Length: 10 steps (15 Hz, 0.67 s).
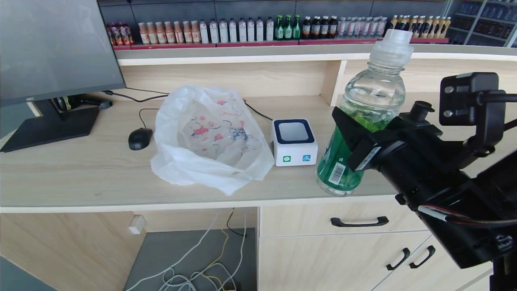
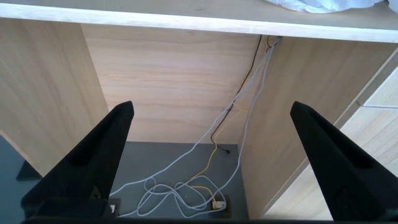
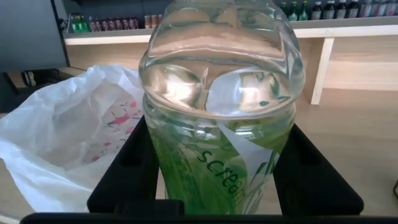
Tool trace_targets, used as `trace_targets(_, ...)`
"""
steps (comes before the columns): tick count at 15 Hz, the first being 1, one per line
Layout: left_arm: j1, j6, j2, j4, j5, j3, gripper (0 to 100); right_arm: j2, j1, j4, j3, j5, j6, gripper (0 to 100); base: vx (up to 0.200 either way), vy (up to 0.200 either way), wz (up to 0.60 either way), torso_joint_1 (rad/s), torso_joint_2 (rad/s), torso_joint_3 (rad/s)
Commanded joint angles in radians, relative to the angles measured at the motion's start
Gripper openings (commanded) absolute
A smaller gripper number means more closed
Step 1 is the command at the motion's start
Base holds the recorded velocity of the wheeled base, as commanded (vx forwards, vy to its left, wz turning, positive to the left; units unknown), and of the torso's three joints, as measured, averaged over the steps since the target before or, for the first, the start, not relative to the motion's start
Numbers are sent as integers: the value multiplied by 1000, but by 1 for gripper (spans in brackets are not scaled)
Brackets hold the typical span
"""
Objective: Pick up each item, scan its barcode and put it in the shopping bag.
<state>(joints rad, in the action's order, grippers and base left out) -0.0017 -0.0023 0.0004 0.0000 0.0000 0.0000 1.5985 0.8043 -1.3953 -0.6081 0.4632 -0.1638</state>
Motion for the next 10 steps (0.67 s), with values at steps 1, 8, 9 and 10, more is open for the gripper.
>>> trace_targets(1,0,1,0,0,0,0,100,34,-2,1,-44,0,-10,0,0,200,0,12,2,-2)
trace_targets(8,0,2,0,0,0,0,100,74,-42,99,-206,-32,-66,0,0,29,0,0,0,0)
trace_targets(9,0,2,0,0,0,0,100,106,-48,105,-265,-66,-98,0,0,0,0,0,0,0)
trace_targets(10,0,2,0,0,0,0,100,141,-65,108,-323,-107,-143,0,0,0,0,0,0,0)
